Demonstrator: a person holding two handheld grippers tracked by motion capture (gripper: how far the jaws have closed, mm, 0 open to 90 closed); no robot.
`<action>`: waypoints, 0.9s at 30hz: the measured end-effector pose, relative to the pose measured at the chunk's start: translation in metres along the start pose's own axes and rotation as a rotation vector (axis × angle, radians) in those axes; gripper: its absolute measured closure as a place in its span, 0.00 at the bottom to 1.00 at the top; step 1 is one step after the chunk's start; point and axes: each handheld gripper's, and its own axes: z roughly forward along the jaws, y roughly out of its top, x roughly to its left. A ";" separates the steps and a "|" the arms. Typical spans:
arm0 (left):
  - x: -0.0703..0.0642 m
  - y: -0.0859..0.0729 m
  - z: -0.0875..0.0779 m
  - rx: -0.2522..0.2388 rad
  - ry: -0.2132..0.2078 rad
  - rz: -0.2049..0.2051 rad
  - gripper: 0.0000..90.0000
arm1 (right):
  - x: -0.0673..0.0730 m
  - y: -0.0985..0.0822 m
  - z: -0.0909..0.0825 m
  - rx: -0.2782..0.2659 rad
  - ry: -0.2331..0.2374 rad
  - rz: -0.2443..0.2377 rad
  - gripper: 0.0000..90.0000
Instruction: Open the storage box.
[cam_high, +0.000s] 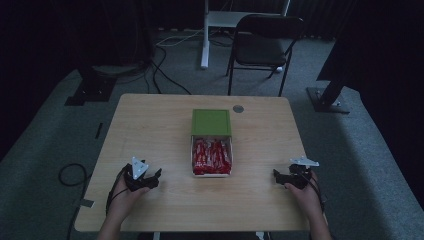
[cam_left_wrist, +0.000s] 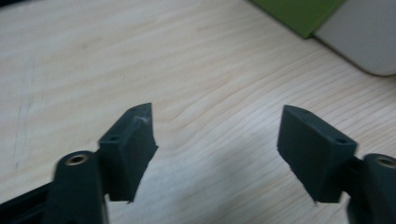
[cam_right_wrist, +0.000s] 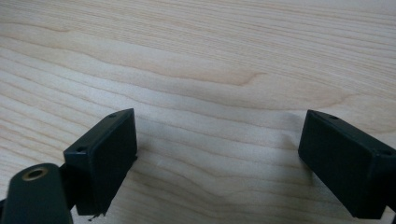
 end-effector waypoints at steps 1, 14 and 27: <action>0.004 -0.001 0.000 0.017 -0.001 -0.020 0.27 | 0.000 0.000 0.000 0.000 0.000 0.000 0.12; 0.020 -0.008 0.001 0.072 0.037 -0.160 0.16 | 0.000 0.000 0.000 0.000 0.000 0.000 0.12; 0.038 -0.020 0.003 0.178 0.182 -0.211 0.10 | 0.000 0.000 0.000 0.000 0.000 0.000 0.12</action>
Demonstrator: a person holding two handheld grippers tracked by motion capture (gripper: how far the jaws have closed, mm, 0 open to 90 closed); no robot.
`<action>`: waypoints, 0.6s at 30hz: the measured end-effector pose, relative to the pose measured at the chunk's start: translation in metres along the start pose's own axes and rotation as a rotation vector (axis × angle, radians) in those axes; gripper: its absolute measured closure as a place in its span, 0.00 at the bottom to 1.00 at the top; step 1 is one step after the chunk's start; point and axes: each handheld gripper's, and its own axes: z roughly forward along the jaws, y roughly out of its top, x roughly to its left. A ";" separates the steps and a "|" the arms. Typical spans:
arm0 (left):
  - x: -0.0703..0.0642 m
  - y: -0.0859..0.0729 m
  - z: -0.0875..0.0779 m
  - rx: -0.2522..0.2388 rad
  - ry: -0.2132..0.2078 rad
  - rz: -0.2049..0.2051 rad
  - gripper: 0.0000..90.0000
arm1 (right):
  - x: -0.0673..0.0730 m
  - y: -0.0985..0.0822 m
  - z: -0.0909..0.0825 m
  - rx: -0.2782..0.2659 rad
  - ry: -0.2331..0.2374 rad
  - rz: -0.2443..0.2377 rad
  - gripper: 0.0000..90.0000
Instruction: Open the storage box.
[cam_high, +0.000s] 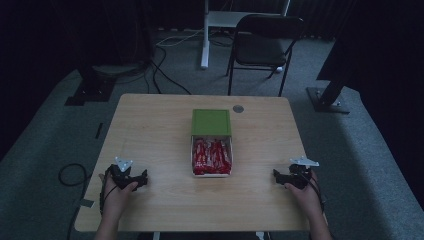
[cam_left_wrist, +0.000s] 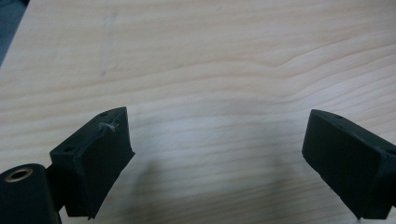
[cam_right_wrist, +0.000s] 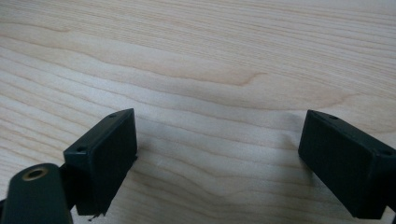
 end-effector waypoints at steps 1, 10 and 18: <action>0.001 -0.001 0.001 0.005 0.010 -0.012 0.10 | 0.000 0.000 0.000 0.000 0.000 0.000 0.12; 0.001 0.000 0.007 0.027 0.033 -0.038 0.10 | 0.000 0.000 0.000 0.000 -0.001 0.001 0.12; 0.003 0.000 0.009 0.027 0.000 -0.066 0.10 | 0.001 0.000 0.000 0.000 -0.006 0.004 0.12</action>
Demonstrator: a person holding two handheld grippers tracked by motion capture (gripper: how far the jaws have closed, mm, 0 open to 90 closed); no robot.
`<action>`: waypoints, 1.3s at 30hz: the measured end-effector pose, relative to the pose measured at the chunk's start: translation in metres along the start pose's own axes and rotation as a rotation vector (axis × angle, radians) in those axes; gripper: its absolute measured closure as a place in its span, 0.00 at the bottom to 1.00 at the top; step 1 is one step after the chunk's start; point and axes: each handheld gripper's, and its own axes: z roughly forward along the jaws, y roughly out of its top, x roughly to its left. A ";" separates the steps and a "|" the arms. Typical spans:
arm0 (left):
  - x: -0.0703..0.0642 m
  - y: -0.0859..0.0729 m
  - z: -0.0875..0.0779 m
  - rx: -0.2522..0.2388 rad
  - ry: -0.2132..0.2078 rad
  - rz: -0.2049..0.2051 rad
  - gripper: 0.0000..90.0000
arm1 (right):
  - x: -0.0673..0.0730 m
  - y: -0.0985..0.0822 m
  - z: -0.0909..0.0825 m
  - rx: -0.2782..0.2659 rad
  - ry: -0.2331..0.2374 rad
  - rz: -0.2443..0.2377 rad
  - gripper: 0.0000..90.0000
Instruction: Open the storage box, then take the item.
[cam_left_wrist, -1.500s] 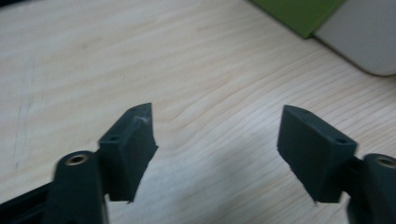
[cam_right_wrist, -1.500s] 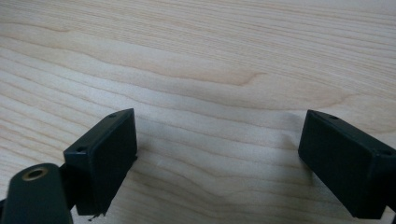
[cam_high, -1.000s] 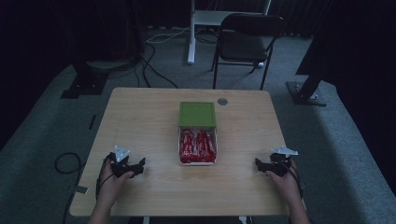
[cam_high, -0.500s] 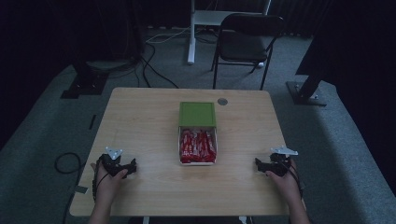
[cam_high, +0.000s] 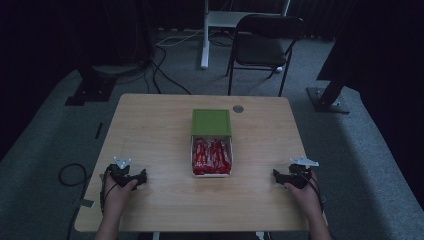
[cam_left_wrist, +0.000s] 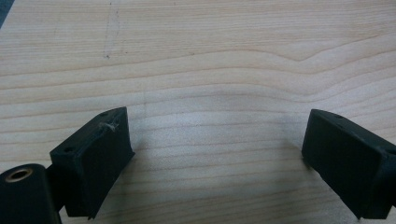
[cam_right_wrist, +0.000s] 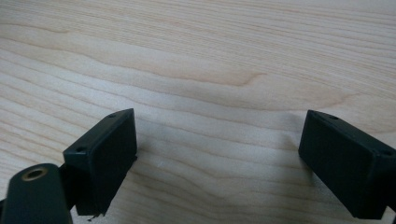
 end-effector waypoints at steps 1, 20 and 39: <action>0.000 0.000 0.000 0.004 -0.017 -0.006 0.10 | 0.000 0.000 0.000 0.000 0.000 0.000 0.12; 0.000 0.000 0.001 0.008 -0.026 -0.006 0.10 | 0.003 0.000 0.000 0.001 0.018 -0.018 0.11; 0.000 0.000 0.001 0.008 -0.024 -0.008 0.09 | 0.005 0.000 -0.001 -0.004 0.014 -0.013 0.14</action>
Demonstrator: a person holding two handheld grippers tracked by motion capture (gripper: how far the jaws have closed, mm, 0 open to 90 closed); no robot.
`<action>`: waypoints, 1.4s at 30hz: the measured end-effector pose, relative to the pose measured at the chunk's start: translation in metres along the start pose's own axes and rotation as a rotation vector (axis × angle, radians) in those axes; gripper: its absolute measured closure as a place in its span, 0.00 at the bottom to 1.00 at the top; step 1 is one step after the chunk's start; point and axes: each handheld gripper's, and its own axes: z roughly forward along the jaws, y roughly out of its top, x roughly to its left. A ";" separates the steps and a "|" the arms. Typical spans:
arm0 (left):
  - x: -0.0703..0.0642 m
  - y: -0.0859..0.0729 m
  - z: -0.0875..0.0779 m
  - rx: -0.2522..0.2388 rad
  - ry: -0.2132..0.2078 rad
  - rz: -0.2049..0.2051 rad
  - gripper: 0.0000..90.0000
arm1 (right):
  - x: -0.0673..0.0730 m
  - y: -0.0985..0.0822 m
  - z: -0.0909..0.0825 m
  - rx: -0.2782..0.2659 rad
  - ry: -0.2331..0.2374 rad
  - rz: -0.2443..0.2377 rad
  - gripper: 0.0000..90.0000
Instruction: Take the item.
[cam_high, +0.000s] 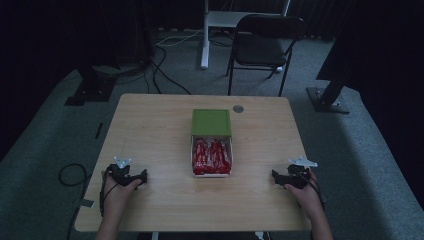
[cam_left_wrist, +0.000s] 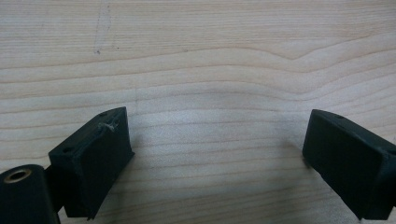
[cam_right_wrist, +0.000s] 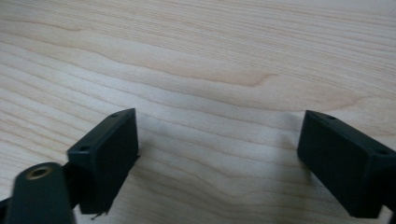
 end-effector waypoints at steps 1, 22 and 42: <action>0.000 0.000 0.000 0.000 0.000 -0.001 0.09 | 0.000 0.000 0.000 0.002 -0.001 0.001 0.14; -0.001 0.000 0.000 -0.002 0.000 -0.001 0.10 | 0.011 0.017 -0.008 -0.029 -0.003 0.038 0.16; -0.001 -0.001 0.000 -0.001 0.000 -0.001 0.10 | 0.033 0.053 -0.028 -0.101 0.043 0.016 0.16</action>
